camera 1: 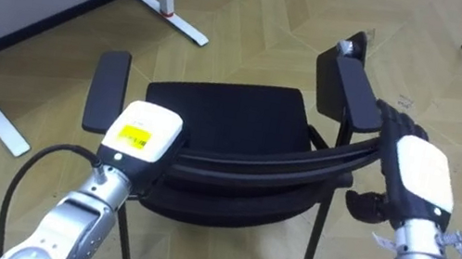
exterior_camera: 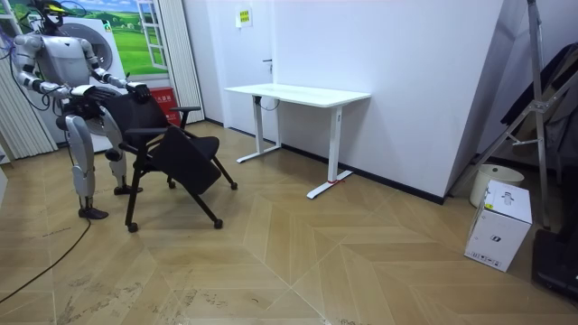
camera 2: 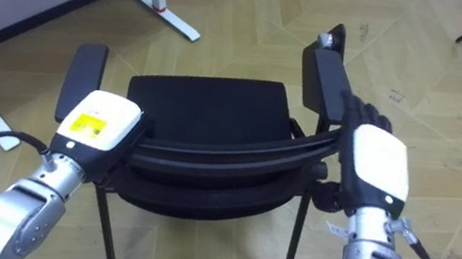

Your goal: Push chair

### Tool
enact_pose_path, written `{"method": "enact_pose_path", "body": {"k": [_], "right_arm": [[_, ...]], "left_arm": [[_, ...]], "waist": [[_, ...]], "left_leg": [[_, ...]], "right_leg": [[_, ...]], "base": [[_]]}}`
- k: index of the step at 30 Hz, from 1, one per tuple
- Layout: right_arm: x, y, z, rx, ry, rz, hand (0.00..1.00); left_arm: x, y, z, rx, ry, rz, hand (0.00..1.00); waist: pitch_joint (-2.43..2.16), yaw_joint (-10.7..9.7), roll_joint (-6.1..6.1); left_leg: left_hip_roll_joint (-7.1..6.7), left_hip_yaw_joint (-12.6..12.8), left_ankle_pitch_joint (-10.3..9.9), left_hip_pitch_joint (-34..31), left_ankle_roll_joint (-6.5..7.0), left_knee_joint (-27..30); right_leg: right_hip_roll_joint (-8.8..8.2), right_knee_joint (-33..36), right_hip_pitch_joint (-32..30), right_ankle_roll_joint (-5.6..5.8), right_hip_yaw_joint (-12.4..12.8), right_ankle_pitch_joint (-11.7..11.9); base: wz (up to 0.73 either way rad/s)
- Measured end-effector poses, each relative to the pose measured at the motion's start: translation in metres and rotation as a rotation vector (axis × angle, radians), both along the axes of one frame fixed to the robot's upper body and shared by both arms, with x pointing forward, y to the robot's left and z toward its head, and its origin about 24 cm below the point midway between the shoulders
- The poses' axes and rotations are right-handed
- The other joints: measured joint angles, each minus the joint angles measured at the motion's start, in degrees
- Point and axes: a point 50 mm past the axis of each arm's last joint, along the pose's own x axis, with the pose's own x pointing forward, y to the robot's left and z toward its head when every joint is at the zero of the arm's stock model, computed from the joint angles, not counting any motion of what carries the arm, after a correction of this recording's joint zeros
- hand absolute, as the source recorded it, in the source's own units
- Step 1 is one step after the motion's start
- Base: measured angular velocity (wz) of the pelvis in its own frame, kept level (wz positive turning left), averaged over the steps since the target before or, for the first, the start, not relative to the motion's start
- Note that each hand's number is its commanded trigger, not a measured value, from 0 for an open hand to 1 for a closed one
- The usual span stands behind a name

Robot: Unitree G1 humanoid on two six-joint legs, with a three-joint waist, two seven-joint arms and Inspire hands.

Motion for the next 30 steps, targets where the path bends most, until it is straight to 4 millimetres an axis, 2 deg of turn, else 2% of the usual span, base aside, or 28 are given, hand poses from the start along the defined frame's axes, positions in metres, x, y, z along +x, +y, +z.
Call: {"method": "enact_pose_path", "body": {"k": [5,19,23,30], "right_arm": [[0.001,0.009,0.004,-0.045,-0.012,0.051,0.0],[0.0,0.026,-0.004,-0.09,0.068,0.17,0.0],[0.001,0.034,-0.003,-0.09,0.085,0.223,0.0],[0.0,0.036,-0.005,-0.135,0.106,0.256,0.0]], "left_arm": [[0.002,-0.002,0.002,0.012,-0.007,-0.021,1.0],[0.005,-0.006,0.002,0.008,-0.005,-0.063,1.0],[0.006,-0.007,0.002,0.007,-0.004,-0.073,1.0],[0.006,-0.007,0.002,0.005,-0.006,-0.079,1.0]], "waist": [[-0.11,0.8,-0.94],[-0.12,2.4,-0.88],[-0.09,2.5,-0.84],[-0.01,2.6,-0.73]], "left_leg": [[0.0,0.0,0.0,-0.3,0.01,0.2],[0.12,0.0,0.0,-0.2,0.01,0.2],[0.12,-0.1,0.0,-0.2,0.01,0.2],[0.12,-0.1,0.0,0.0,0.01,0.1]], "right_leg": [[-0.04,0.1,0.1,0.0,-0.1,0.0],[-0.02,0.1,0.2,-0.03,-0.7,0.0],[-0.02,0.1,0.3,-0.04,-0.7,0.0],[-0.02,-0.1,0.5,-0.04,-0.7,0.0]], "base": [[0.0],[0.0],[0.0],[0.0]]}}
